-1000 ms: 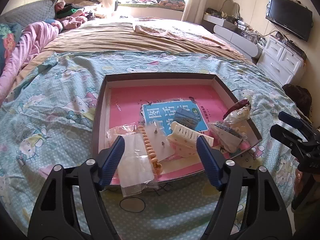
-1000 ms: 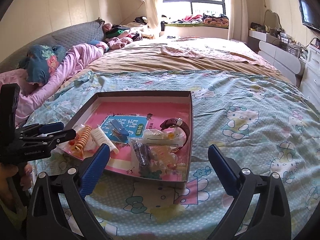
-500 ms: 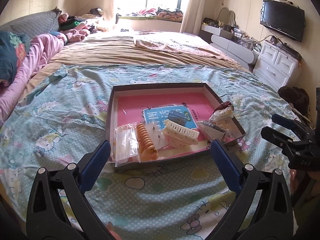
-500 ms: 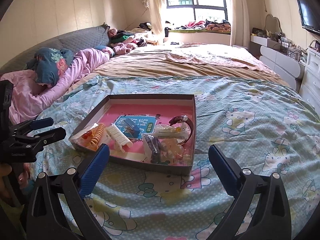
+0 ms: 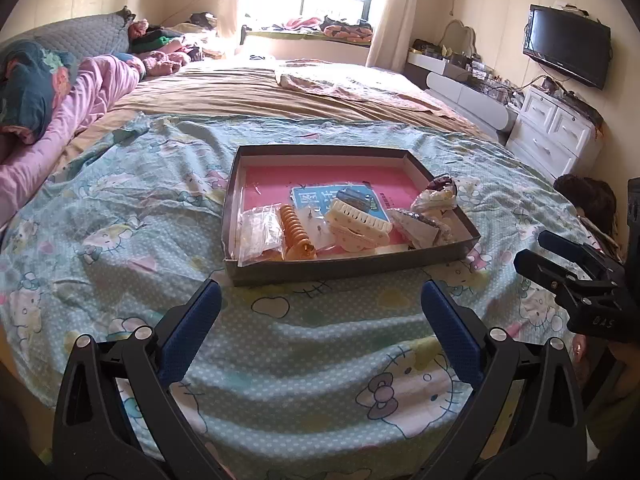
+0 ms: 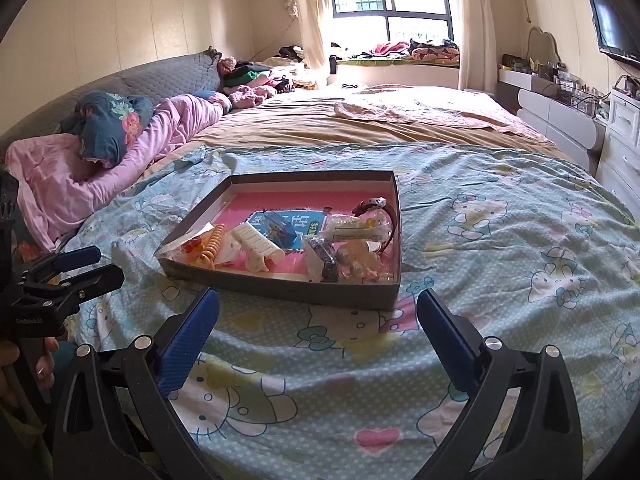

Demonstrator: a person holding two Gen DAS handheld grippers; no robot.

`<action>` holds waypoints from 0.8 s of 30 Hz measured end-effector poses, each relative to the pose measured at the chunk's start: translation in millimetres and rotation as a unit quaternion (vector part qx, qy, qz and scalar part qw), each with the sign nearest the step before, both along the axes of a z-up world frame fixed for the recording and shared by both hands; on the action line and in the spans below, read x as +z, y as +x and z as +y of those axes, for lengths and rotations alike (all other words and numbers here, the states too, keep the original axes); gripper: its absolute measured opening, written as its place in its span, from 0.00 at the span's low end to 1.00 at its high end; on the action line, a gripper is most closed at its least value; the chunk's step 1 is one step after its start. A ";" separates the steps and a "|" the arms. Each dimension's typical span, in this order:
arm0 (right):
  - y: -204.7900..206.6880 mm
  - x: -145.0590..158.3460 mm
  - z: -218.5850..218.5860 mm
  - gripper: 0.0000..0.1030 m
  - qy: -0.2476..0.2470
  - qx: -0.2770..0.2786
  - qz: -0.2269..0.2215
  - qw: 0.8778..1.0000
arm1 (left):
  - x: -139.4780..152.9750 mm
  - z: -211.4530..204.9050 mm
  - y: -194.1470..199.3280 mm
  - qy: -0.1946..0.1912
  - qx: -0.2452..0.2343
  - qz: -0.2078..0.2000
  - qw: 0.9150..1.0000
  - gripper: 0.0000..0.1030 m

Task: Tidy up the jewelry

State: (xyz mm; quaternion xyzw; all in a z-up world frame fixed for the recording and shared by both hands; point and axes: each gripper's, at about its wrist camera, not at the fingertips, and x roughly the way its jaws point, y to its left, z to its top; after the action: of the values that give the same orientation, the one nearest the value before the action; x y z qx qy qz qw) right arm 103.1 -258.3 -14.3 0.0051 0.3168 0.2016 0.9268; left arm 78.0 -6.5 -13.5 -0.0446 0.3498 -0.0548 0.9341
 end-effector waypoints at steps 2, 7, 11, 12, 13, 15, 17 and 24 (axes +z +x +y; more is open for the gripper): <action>-4.7 -5.7 1.0 0.96 -0.001 -0.002 0.005 1.000 | -3.5 -0.8 -4.0 -0.002 0.001 0.001 1.000 0.91; -11.4 -18.4 6.7 0.96 -0.006 0.001 0.022 1.000 | -8.5 -1.2 -6.7 -0.005 0.004 0.006 1.000 0.91; -11.8 -20.7 9.6 0.96 -0.008 0.005 0.027 1.000 | -7.7 -1.0 -8.4 -0.005 0.008 0.003 1.000 0.91; -11.9 -20.1 9.9 0.96 -0.007 0.005 0.025 1.000 | -7.3 -1.4 -8.9 -0.004 0.008 0.002 1.000 0.91; -11.9 -20.1 10.0 0.96 -0.007 0.005 0.024 1.000 | -6.8 -1.8 -9.3 -0.004 0.009 0.001 1.000 0.91; -11.2 -19.8 10.3 0.96 -0.007 0.005 0.022 1.000 | -6.6 -1.9 -9.2 -0.004 0.010 0.000 1.000 0.91; -11.1 -19.8 10.1 0.96 -0.007 0.004 0.021 1.000 | -6.1 -1.6 -10.0 -0.003 0.012 -0.001 1.000 0.91; -10.6 -19.8 10.0 0.96 -0.009 0.007 0.024 1.000 | -4.4 -2.2 -11.9 0.003 0.015 -0.002 1.000 0.91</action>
State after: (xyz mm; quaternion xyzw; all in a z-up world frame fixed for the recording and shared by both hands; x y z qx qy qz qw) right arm 92.5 -248.2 -34.1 -0.0008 0.3407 0.2053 0.9175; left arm 66.1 -8.7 -18.0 -0.0470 0.3478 -0.0403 0.9355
